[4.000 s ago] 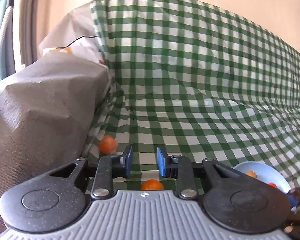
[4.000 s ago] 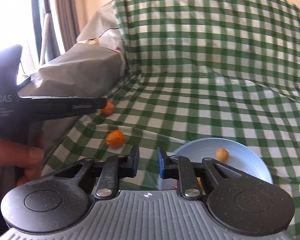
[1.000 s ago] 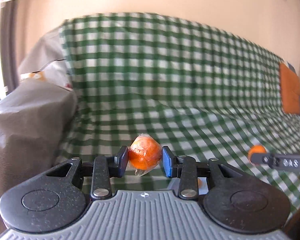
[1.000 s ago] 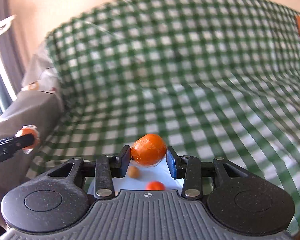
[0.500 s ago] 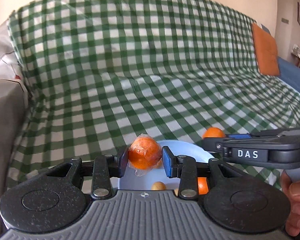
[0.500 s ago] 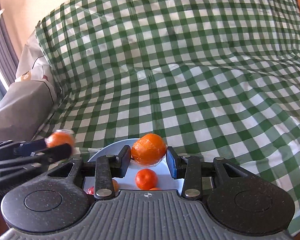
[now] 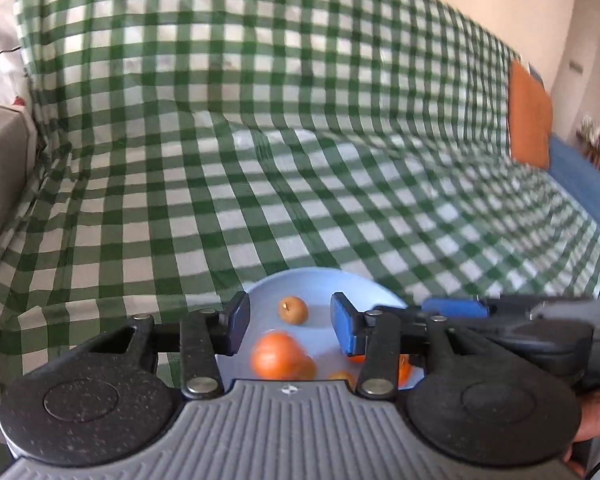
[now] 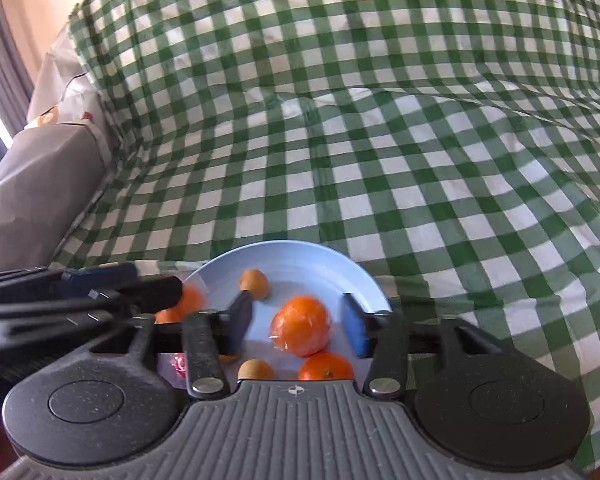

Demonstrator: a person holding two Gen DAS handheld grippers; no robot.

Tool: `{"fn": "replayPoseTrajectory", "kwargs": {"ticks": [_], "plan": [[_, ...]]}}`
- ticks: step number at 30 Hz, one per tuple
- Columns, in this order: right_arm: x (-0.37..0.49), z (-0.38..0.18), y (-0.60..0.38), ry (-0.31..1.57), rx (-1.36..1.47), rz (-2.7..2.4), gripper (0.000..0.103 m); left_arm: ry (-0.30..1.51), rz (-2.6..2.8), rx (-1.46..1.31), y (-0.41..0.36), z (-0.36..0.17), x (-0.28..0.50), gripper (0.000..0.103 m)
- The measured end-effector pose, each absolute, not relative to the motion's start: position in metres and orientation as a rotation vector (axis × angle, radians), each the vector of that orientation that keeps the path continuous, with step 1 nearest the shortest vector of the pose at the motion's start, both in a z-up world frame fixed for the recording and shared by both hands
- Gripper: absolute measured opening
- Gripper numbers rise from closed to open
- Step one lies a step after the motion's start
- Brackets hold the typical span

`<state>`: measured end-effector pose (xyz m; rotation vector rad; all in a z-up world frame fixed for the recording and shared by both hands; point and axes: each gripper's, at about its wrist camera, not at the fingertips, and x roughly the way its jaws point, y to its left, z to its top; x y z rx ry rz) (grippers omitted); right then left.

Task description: Organize fruits

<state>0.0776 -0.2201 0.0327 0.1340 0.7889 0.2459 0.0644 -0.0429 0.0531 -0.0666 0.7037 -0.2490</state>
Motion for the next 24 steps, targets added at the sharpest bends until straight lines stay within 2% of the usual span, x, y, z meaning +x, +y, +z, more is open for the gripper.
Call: {"fn": "replayPoseTrajectory", "kwargs": {"ticks": [2, 4, 6, 11, 13, 16, 17, 19, 24], "plan": [[0.077, 0.035, -0.221, 0.782, 0.143, 0.245, 0.06, 0.69, -0.231, -0.088, -0.035, 0.057, 0.062, 0.049], [0.074, 0.037, -0.223, 0.774, 0.148, 0.238, 0.069, 0.679, -0.218, -0.096, -0.029, 0.061, 0.058, 0.049], [0.07, 0.038, -0.226, 0.767, 0.152, 0.225, 0.078, 0.666, -0.21, -0.084, -0.025, 0.065, 0.052, 0.054], [0.056, 0.046, -0.237, 0.731, 0.145, 0.195, 0.095, 0.615, -0.194, -0.043, -0.023, 0.075, 0.027, 0.083], [0.049, 0.051, -0.242, 0.709, 0.137, 0.194, 0.101, 0.602, -0.179, -0.046, -0.021, 0.078, 0.013, 0.086], [0.035, 0.058, -0.248, 0.686, 0.116, 0.205, 0.102, 0.618, -0.168, -0.053, -0.024, 0.076, -0.007, 0.088], [0.029, 0.059, -0.249, 0.679, 0.106, 0.209, 0.102, 0.617, -0.166, -0.045, -0.027, 0.076, -0.015, 0.095], [0.013, 0.059, -0.25, 0.673, 0.078, 0.217, 0.102, 0.613, -0.165, -0.02, -0.035, 0.074, -0.032, 0.102], [-0.028, 0.055, -0.253, 0.688, 0.036, 0.199, 0.102, 0.621, -0.162, 0.049, -0.058, 0.067, -0.069, 0.102]]}}
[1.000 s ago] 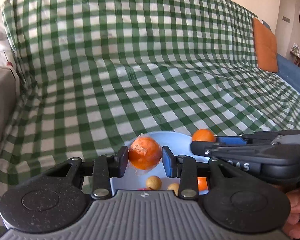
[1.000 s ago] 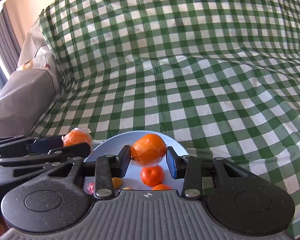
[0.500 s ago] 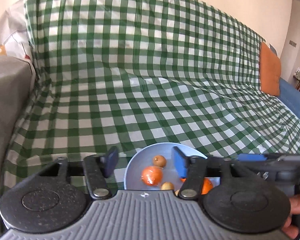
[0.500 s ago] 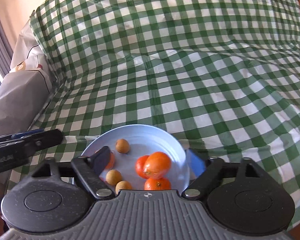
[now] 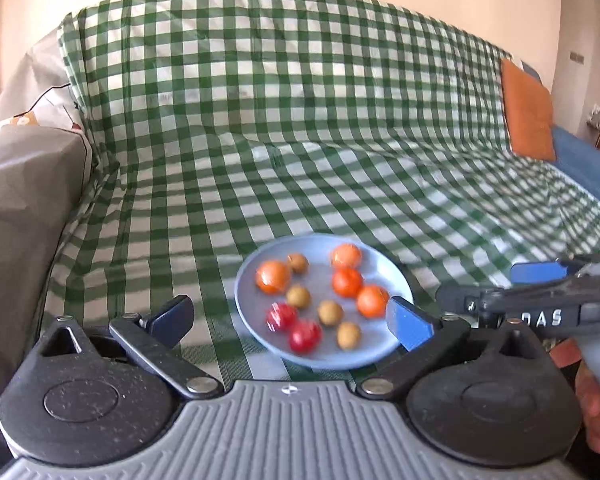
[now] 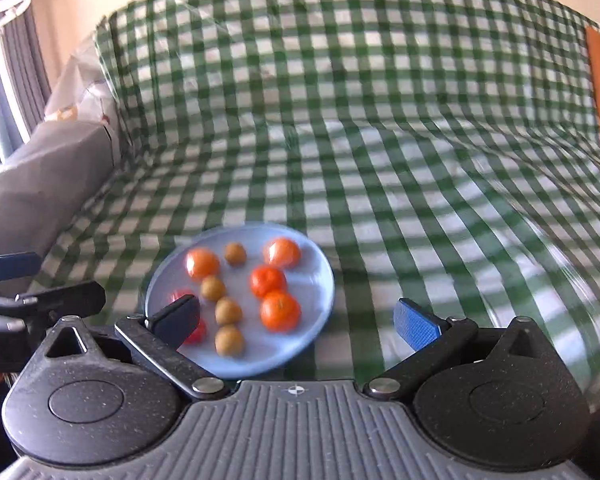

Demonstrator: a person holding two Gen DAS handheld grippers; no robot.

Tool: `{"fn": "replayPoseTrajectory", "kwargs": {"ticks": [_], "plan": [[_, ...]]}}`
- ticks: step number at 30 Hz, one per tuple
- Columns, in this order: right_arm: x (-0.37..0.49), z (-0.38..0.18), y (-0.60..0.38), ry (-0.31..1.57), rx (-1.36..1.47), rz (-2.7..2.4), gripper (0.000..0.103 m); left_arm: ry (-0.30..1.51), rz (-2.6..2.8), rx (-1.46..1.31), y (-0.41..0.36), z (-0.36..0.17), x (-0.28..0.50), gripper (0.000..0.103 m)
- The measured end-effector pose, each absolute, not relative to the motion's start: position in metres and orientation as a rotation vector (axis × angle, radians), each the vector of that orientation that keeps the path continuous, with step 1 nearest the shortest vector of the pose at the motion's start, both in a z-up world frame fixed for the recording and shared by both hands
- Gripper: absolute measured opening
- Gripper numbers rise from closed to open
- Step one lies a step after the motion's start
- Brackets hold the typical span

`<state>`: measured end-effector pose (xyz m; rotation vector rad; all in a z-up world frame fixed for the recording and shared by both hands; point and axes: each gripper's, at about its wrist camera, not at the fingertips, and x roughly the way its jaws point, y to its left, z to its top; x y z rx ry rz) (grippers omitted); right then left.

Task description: Organize fruits

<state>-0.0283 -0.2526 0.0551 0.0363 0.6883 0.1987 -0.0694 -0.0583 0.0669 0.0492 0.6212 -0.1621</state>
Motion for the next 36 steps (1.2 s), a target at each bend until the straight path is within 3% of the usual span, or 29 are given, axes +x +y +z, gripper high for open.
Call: {"fn": "replayPoseTrajectory", "kwargs": {"ticks": [7, 10, 36], "plan": [[-0.05, 0.046, -0.267, 0.696, 0.113, 0.165, 0.102, 0.626, -0.185, 0.08, -0.07, 0.041, -0.09, 0.102], [-0.041, 0.037, -0.261, 0.742, 0.117, 0.157, 0.102, 0.72, -0.14, 0.074, -0.066, 0.026, -0.071, 0.102], [-0.039, 0.027, -0.244, 0.761, 0.01, 0.192, 0.102, 0.741, -0.096, 0.015, -0.047, 0.027, -0.064, 0.102]]}}
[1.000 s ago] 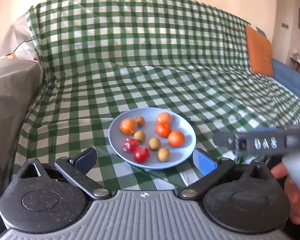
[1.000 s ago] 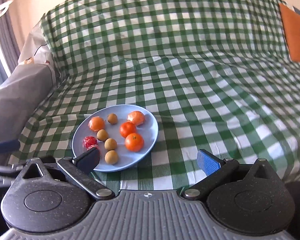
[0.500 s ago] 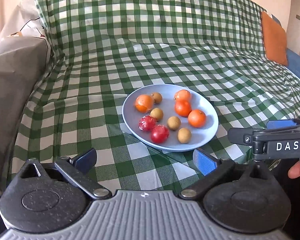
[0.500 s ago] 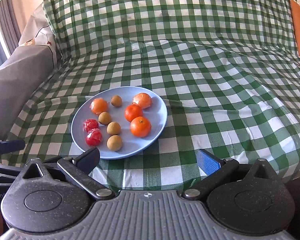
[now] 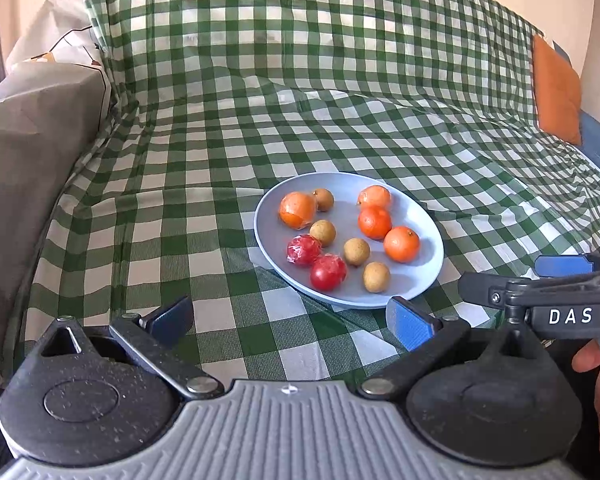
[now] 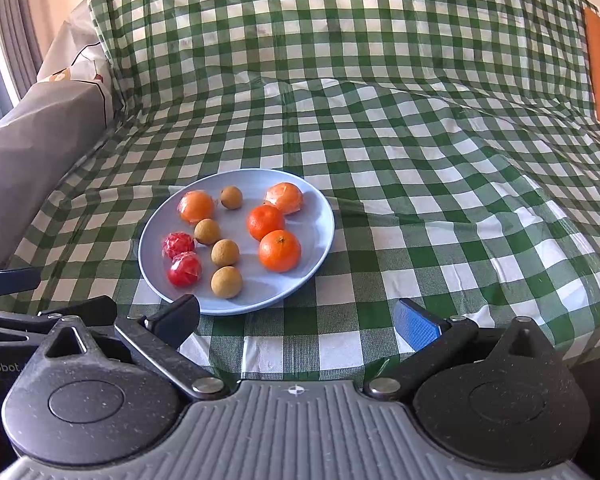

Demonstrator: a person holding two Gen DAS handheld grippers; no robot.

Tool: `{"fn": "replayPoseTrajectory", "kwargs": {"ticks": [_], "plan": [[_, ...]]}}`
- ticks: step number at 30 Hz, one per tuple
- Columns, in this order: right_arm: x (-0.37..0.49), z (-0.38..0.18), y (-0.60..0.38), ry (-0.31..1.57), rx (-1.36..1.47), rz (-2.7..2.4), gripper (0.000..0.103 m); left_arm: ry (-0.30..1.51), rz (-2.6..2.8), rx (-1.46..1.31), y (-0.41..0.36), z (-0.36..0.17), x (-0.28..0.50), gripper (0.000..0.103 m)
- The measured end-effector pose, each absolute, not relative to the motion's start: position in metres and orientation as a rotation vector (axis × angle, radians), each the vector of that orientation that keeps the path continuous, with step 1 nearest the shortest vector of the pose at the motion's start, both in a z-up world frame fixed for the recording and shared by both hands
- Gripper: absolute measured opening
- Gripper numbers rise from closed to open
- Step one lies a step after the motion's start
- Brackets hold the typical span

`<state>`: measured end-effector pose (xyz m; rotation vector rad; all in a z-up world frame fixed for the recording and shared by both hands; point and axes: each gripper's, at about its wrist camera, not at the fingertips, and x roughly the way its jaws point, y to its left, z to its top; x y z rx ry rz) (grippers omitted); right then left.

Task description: Organize fruits

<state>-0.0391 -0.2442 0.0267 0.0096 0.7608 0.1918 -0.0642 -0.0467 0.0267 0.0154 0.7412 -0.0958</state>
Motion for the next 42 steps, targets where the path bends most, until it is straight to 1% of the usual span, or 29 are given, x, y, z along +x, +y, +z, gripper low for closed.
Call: {"fn": "replayPoseTrajectory", "kwargs": {"ticks": [42], "plan": [[-0.0396, 0.0266, -0.2421, 0.76, 0.006, 0.19, 0.102, 0.728, -0.114, 0.022, -0.0511, 0.0295, -0.0655, 0.103]]}}
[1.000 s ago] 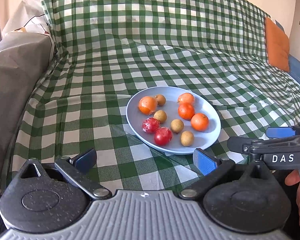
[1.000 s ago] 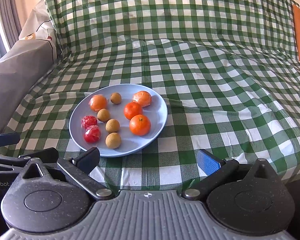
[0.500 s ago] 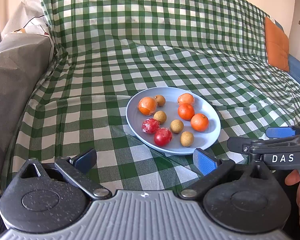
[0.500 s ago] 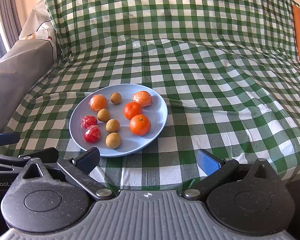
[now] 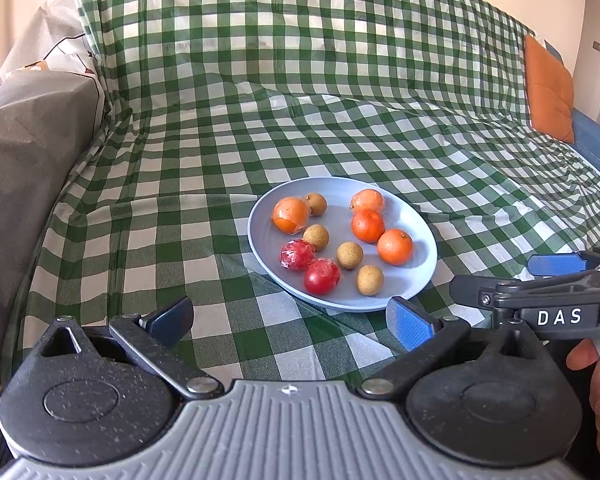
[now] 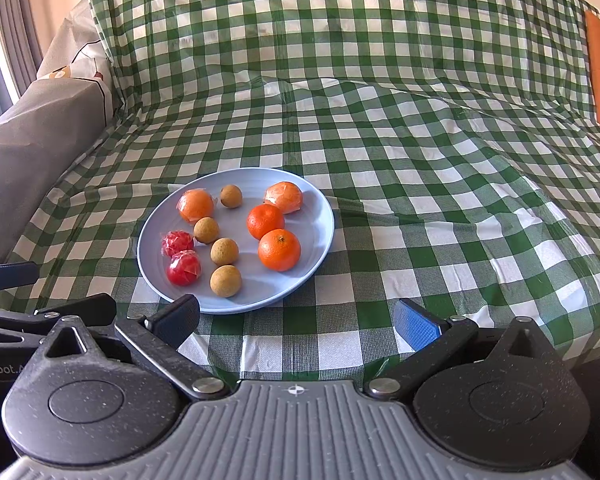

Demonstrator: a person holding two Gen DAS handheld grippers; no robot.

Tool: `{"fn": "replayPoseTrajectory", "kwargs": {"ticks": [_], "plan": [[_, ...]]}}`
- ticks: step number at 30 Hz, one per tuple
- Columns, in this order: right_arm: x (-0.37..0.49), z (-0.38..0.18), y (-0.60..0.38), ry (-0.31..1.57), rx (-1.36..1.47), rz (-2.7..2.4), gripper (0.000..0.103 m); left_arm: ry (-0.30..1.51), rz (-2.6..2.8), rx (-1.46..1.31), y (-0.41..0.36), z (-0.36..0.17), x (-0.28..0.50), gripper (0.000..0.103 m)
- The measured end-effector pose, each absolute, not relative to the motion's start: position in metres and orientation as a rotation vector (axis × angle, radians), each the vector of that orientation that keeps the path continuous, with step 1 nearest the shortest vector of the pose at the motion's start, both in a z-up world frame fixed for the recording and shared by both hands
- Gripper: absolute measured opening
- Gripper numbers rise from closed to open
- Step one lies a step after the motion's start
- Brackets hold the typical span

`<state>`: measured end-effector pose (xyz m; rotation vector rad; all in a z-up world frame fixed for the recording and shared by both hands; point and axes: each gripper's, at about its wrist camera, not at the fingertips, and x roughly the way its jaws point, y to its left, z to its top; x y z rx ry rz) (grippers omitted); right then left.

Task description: Organize fruits

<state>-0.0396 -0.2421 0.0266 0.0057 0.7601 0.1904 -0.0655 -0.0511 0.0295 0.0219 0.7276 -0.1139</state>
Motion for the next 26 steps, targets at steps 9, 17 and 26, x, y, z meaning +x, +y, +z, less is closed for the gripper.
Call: {"fn": "replayPoseTrajectory", "kwargs": {"ticks": [9, 17, 26], "plan": [[-0.039, 0.026, -0.243, 0.758, -0.004, 0.186, 0.102, 0.717, -0.14, 0.031, -0.053, 0.029, -0.064, 0.103], [-0.041, 0.049, -0.244, 0.718, -0.047, 0.132, 0.102, 0.712, -0.145, -0.04, -0.045, 0.032, -0.06, 0.103], [-0.038, 0.034, -0.258, 0.693, 0.024, 0.156, 0.102, 0.773, -0.103, 0.019, -0.052, 0.039, -0.056, 0.103]]}}
